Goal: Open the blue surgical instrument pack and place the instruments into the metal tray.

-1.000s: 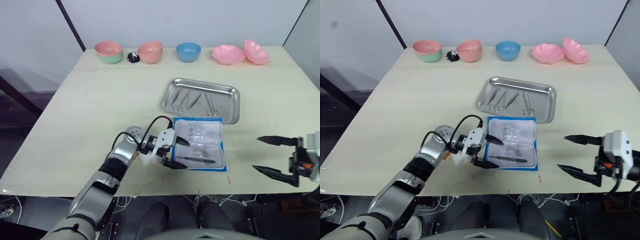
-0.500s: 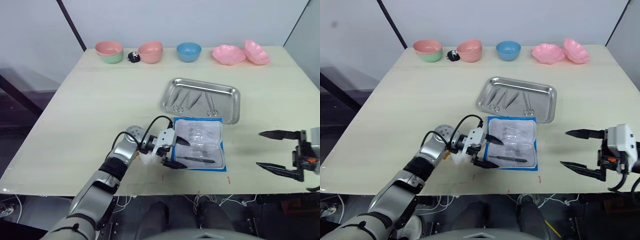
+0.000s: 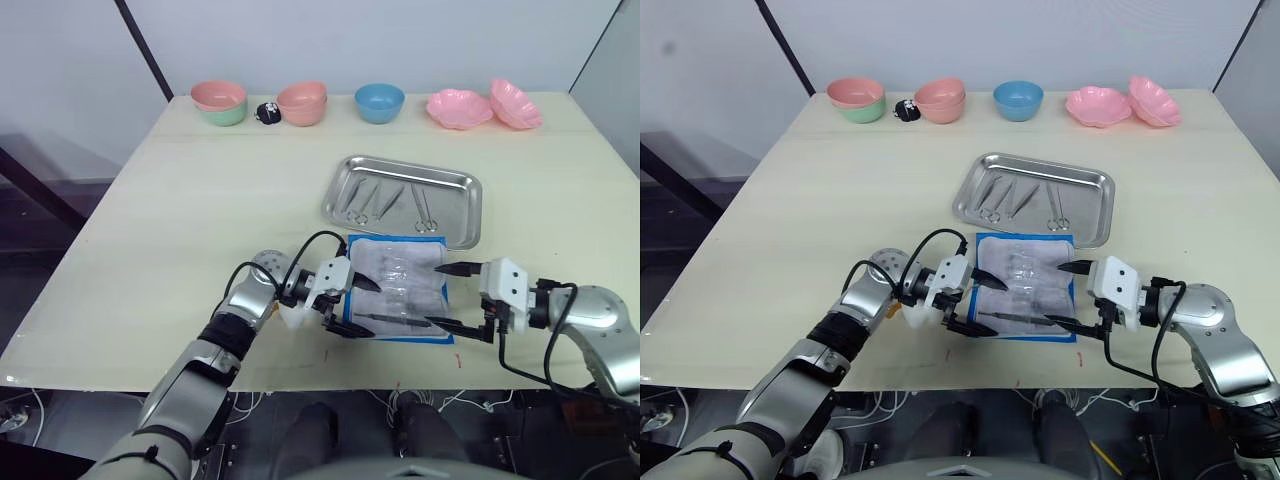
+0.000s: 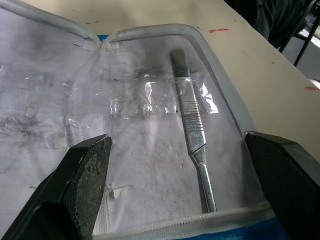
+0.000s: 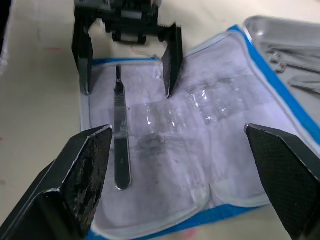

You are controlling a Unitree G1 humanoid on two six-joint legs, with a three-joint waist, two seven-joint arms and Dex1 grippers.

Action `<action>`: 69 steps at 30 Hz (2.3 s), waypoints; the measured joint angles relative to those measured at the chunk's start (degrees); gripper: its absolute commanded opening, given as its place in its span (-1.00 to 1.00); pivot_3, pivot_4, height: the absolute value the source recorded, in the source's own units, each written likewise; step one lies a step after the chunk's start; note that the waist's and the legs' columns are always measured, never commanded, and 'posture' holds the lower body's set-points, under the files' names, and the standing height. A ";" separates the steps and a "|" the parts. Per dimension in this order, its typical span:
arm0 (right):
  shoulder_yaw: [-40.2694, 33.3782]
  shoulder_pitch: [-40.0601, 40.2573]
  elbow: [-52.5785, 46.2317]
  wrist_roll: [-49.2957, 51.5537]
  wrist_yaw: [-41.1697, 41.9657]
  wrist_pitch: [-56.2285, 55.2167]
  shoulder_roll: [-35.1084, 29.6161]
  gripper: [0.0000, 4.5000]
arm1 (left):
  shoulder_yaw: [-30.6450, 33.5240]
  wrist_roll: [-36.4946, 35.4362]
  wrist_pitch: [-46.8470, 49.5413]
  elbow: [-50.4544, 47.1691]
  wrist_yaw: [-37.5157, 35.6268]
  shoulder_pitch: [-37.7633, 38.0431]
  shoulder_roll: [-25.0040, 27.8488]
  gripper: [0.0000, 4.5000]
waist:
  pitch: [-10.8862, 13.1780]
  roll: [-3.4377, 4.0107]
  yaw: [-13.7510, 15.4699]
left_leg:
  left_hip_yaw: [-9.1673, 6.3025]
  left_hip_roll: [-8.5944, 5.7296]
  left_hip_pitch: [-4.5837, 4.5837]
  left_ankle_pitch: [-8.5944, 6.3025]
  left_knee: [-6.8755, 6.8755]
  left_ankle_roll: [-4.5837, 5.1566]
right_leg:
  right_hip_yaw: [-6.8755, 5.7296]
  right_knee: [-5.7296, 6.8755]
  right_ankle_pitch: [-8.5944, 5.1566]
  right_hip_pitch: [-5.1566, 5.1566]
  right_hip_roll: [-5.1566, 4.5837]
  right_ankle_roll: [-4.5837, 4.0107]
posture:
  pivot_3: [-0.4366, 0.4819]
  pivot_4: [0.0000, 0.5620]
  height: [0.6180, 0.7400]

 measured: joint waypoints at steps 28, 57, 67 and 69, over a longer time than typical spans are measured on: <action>11.18 -4.35 6.64 -6.12 3.78 0.64 -0.98 -0.99 | -0.05 0.19 0.17 0.09 0.28 0.20 0.11 1.00 | -0.31 -0.41 0.05 | -0.01 0.02 0.15 0.00 0.00 0.00 | 0.04 0.03 -0.02 0.08 -0.05 -0.03 | -0.05 -0.47 1.00; 10.26 -5.09 -4.85 -6.50 2.65 10.05 -6.90 -0.99 | 0.29 0.14 0.16 -0.35 0.14 0.36 0.21 1.00 | 0.06 -0.29 0.25 | 0.01 0.04 0.38 -0.01 -0.18 -0.02 | 0.03 0.03 -0.02 0.07 -0.19 -0.03 | -0.05 -0.47 1.00; 10.90 -7.43 -7.15 -8.31 4.44 11.48 -9.62 -0.99 | 0.36 0.13 0.16 -0.53 0.14 0.44 0.18 1.00 | 0.15 -0.29 0.31 | 0.00 0.04 0.36 -0.01 -0.18 -0.02 | 0.01 0.02 -0.02 0.06 -0.23 -0.03 | -0.05 -0.47 1.00; 10.90 -7.52 -7.16 -8.57 4.76 11.43 -10.42 -0.99 | 0.36 0.13 0.16 -0.58 0.14 0.47 0.17 1.00 | 0.16 -0.28 0.32 | 0.00 0.04 0.36 -0.01 -0.18 -0.02 | 0.01 0.02 -0.02 0.06 -0.23 -0.03 | -0.05 -0.47 1.00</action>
